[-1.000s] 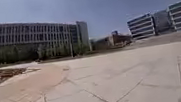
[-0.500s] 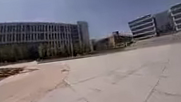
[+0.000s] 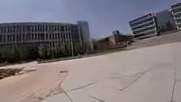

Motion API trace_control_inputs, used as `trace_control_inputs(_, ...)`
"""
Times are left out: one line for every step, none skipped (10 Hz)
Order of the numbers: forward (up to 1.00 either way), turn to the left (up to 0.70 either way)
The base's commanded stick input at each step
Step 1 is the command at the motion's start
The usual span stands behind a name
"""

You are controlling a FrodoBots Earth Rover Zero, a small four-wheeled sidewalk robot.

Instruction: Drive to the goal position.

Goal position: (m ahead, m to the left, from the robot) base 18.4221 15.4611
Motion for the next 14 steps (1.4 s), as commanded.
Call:
trace_control_inputs(0.70,0.00)
trace_control_inputs(0.70,0.00)
trace_control_inputs(0.70,0.00)
trace_control_inputs(0.70,0.00)
trace_control_inputs(0.70,0.00)
trace_control_inputs(0.70,0.00)
trace_control_inputs(0.70,0.00)
trace_control_inputs(0.70,0.00)
trace_control_inputs(0.70,0.00)
trace_control_inputs(0.70,0.00)
trace_control_inputs(0.70,0.00)
trace_control_inputs(0.70,0.00)
trace_control_inputs(0.70,0.00)
trace_control_inputs(0.70,0.00)
